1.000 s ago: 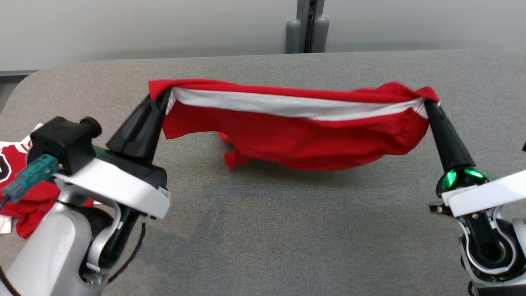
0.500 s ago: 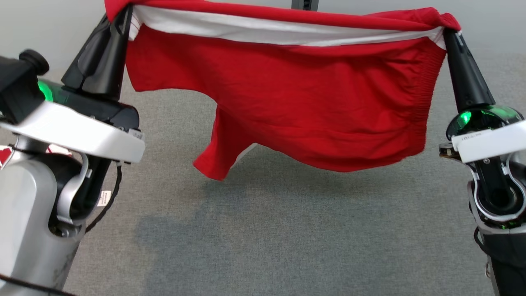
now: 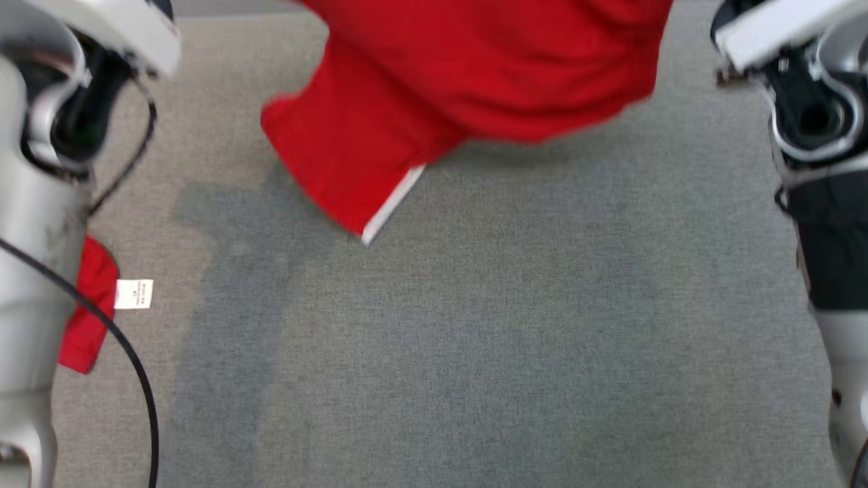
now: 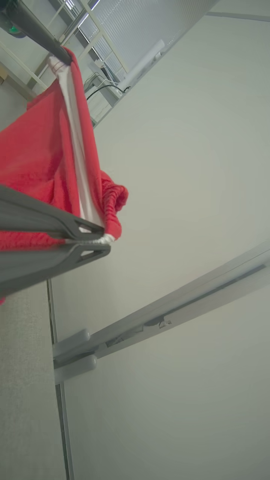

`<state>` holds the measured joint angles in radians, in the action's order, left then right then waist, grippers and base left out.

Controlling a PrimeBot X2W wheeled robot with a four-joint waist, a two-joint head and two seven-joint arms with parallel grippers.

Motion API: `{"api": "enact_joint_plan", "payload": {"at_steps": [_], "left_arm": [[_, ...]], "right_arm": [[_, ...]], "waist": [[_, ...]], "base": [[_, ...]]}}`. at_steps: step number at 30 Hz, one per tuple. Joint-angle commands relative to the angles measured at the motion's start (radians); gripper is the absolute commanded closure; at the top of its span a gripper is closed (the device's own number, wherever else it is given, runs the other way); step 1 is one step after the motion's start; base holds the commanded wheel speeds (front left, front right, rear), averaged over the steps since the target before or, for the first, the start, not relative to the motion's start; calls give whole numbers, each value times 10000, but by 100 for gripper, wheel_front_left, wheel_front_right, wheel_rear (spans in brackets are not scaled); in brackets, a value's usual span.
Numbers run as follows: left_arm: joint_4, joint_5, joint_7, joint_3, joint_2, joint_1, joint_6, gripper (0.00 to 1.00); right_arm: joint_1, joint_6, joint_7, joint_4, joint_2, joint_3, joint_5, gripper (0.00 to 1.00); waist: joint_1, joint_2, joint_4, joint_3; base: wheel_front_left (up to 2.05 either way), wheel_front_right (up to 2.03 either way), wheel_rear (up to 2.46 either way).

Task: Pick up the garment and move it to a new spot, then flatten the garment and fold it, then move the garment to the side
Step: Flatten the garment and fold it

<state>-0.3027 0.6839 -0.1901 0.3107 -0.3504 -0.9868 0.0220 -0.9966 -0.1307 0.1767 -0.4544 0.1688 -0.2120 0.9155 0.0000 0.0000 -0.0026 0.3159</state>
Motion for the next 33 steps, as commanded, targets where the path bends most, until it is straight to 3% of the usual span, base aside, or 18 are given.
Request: {"api": "enact_joint_plan", "payload": {"at_steps": [1, 8, 13, 19, 25, 33], "left_arm": [[-349, -17, 119, -96, -34, -409, 44, 100], [-3194, -400, 1649, -201, 364, -2906, 444, 100], [-4451, -438, 2639, 156, 878, -3556, 847, 100], [-4983, -32, 3516, 665, 1496, -2068, 1063, 100], [-4610, 548, 4142, 1075, 1880, -114, 1098, 100], [-3601, 826, 4346, 1507, 1563, 1944, 1096, 100]], "right_arm": [[-359, -3, -92, -299, -35, 10, -85, 100], [-3083, 2, -1061, -3017, -554, 2, -219, 100], [-3774, 1, -1468, -4118, -625, -538, -159, 100], [-2628, -3, -1411, -4303, -333, -1568, 113, 100], [-642, -3, -1070, -3408, 163, -2345, 1250, 100], [1874, 1, -722, -1704, 819, -2860, 2700, 100]], "waist": [[0, 0, -50, 407], [0, 0, -122, 1012], [0, 0, 52, 1627], [0, 0, 251, 2057], [0, 0, 390, 2087], [0, 0, 327, 1854]], "base": [[0, 0, 0], [0, 0, 0], [0, 0, 0], [0, 0, 0], [0, 0, 0], [0, 0, 0]]}}
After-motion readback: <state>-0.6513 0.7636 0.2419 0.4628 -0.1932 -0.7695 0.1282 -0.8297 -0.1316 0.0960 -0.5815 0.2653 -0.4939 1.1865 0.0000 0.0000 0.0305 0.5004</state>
